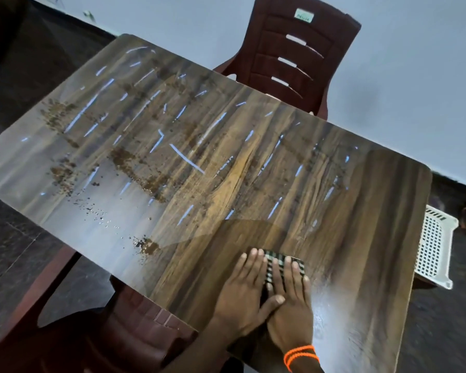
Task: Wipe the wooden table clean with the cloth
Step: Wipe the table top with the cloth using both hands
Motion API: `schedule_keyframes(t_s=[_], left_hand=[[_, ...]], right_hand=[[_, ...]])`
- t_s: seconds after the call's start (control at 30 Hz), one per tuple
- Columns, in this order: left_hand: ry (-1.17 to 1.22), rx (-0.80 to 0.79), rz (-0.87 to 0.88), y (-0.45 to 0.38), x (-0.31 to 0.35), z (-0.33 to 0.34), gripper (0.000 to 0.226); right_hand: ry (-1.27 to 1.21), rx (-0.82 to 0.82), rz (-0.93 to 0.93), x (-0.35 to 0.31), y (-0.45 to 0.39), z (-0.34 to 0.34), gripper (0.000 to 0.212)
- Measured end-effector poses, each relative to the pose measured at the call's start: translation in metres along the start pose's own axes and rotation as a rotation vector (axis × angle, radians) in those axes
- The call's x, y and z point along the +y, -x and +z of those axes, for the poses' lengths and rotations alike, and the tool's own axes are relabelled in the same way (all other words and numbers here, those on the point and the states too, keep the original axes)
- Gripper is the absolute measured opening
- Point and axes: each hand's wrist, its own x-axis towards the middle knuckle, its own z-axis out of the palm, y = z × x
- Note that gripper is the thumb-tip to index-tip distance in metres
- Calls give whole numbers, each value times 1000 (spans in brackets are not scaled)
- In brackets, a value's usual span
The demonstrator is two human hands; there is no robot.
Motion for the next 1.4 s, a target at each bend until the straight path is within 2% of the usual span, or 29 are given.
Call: schedule_keyframes(t_s=[0.2,0.4,0.57,0.7,0.87,0.97,1.07,1.23,1.4], left_hand=[[-43,1,74,-88,29,2,85],[-133,11,30,-143,-20,-24,87],[-161,90,-60,-124,-81,-39,83],[-130,133,-95,-75,-110,-40,77],[-113,115,-118,-21,-78,-24,81],[-84,90,-31,-22,-39,-12,82],[-72,27,50,-56,3,-4,85],[-119,-9,105,-145,43,-3,86],[-209,8,16,-206,15,-22,87]], right_hand=[[-29,74,120,44,-53,-21,64],[-58,45,117,20,-134,-15,73],[-35,-29,-14,-35,-162,-7,74],[-44,-58,-117,-68,-144,4,72],[-44,-71,-193,-55,-83,1,75],[-19,-38,-97,-22,-56,-3,63],[-2,5,12,21,-47,-14,64],[-15,59,140,78,-97,-34,67],[-30,31,105,75,-179,-36,74]])
